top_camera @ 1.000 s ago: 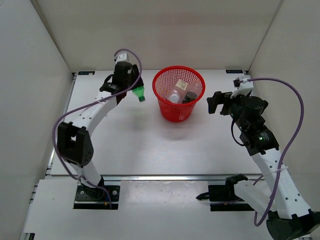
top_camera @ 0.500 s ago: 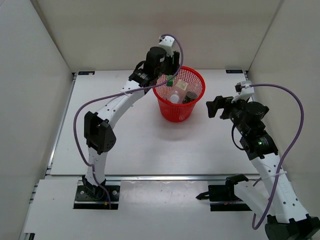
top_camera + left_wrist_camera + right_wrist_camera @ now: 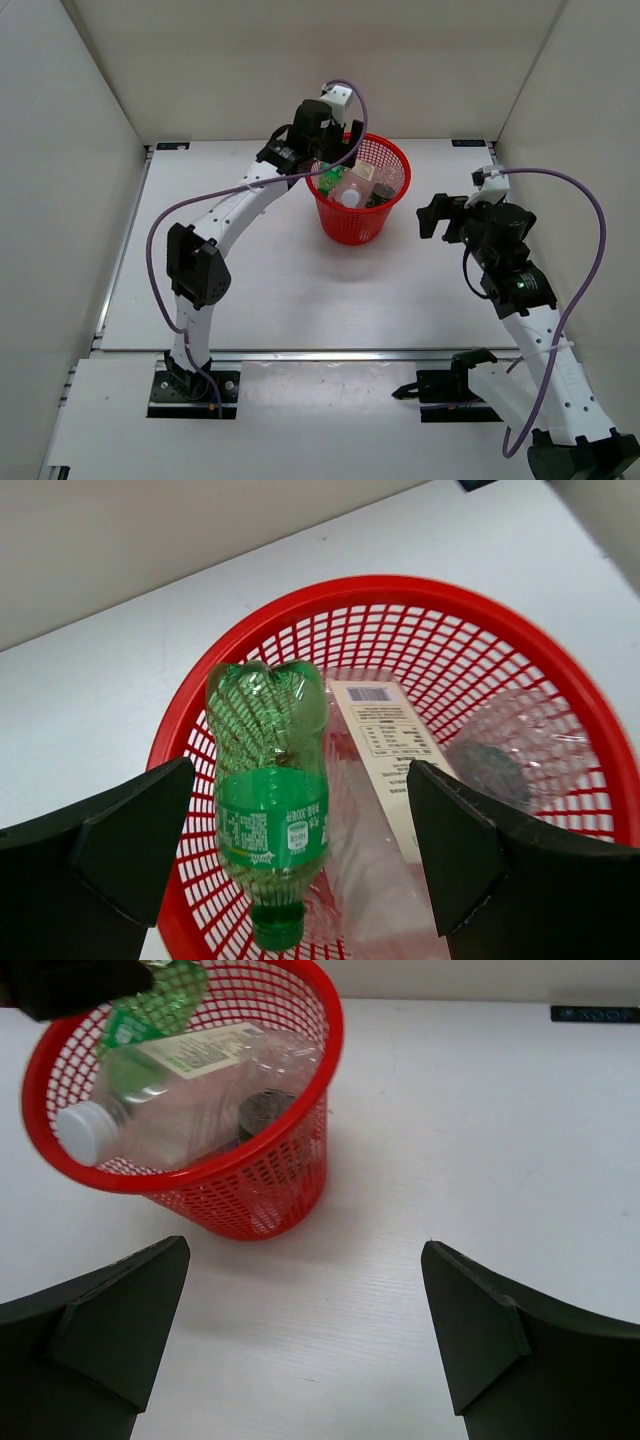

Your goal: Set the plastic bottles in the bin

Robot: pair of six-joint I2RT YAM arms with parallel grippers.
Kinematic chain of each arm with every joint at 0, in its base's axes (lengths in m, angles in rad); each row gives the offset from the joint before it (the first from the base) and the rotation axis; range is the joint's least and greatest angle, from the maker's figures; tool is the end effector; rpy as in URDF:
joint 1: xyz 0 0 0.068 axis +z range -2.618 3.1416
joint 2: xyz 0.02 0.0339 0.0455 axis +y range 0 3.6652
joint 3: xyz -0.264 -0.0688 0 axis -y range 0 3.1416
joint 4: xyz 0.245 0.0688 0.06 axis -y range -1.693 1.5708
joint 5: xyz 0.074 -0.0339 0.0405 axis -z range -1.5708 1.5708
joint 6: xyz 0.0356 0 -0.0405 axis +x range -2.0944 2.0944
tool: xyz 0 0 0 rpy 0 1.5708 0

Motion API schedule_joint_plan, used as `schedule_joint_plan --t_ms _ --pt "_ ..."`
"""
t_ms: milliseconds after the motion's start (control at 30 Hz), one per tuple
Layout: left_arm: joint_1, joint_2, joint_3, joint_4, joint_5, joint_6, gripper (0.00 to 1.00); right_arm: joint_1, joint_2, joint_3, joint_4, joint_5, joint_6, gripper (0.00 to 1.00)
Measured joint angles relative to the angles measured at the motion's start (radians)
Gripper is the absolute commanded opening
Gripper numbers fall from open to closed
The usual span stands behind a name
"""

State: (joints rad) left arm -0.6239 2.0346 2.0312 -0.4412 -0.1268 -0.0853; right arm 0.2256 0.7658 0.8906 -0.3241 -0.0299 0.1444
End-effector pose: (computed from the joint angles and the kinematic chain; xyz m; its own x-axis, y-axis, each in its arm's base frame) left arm 0.3938 -0.2779 0.3618 -0.3893 0.1761 -0.9041 0.4553 0.8900 -0.0227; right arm 0.1681 0.0397 0.3648 -0.2272 0.0954 -0.9692 -0.2218 0.9640 0.1469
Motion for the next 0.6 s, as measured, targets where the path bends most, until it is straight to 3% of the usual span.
schedule_joint_plan --t_ms 100,167,300,433,500,600 --pt "0.021 -0.038 0.032 -0.052 0.058 -0.044 0.98 -0.045 0.019 0.024 -0.054 0.034 0.021 0.99" --pt "0.050 -0.130 -0.030 -0.060 0.090 -0.081 0.99 -0.110 0.021 0.030 -0.092 0.039 0.034 0.99" --pt "0.195 -0.536 -0.404 -0.044 0.103 -0.199 0.99 -0.322 0.021 0.028 -0.179 -0.032 0.044 1.00" --pt "0.487 -0.910 -0.726 -0.095 0.016 -0.306 0.99 -0.479 0.030 0.013 -0.273 -0.077 0.058 1.00" --pt "0.541 -0.977 -0.786 -0.187 -0.074 -0.322 0.98 -0.491 0.047 0.006 -0.322 -0.068 0.066 0.99" --pt "0.509 -0.966 -0.853 -0.288 -0.147 -0.327 0.98 -0.487 0.072 -0.007 -0.373 -0.058 0.072 1.00"
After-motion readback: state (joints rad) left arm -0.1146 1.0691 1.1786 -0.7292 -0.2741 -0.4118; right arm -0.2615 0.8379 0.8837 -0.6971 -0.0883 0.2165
